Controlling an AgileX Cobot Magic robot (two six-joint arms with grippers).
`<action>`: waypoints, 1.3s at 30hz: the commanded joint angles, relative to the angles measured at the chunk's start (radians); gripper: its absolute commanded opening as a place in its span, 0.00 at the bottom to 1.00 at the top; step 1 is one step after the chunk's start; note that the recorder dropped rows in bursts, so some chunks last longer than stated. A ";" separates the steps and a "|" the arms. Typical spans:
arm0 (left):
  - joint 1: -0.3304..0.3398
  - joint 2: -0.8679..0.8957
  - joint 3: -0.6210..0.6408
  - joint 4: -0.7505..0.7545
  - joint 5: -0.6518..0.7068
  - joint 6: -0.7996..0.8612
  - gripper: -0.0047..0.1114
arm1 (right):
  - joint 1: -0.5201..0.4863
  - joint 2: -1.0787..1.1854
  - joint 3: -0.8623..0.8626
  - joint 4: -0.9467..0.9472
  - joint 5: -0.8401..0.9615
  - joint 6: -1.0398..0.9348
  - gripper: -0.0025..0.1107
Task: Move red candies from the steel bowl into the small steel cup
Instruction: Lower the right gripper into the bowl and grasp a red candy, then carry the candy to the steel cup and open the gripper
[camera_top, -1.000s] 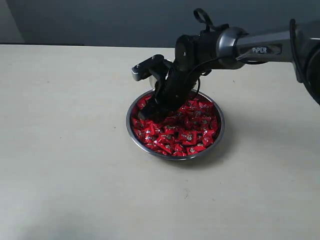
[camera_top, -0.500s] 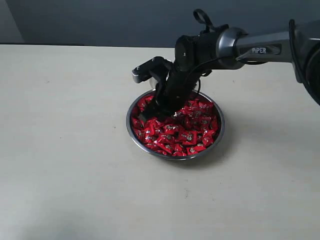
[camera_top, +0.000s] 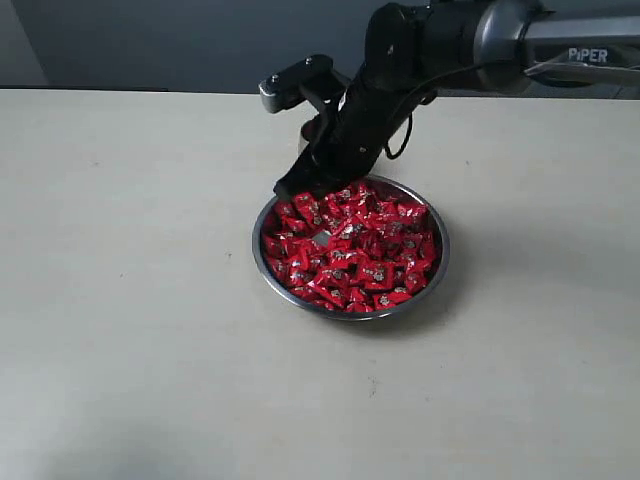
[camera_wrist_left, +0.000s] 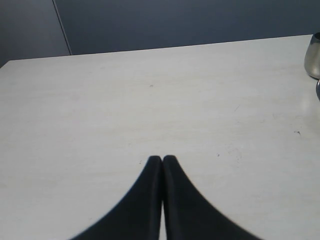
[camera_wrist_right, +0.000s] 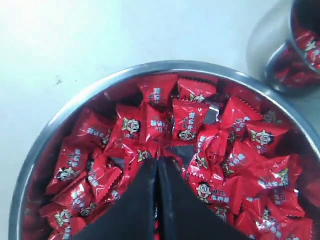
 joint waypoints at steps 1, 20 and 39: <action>-0.008 -0.005 -0.008 0.002 -0.005 -0.002 0.04 | -0.003 -0.026 -0.002 -0.002 -0.048 0.005 0.02; -0.008 -0.005 -0.008 0.002 -0.005 -0.002 0.04 | -0.124 0.102 -0.149 0.058 -0.383 0.108 0.02; -0.008 -0.005 -0.008 0.002 -0.005 -0.002 0.04 | -0.124 0.158 -0.265 0.032 -0.168 0.108 0.48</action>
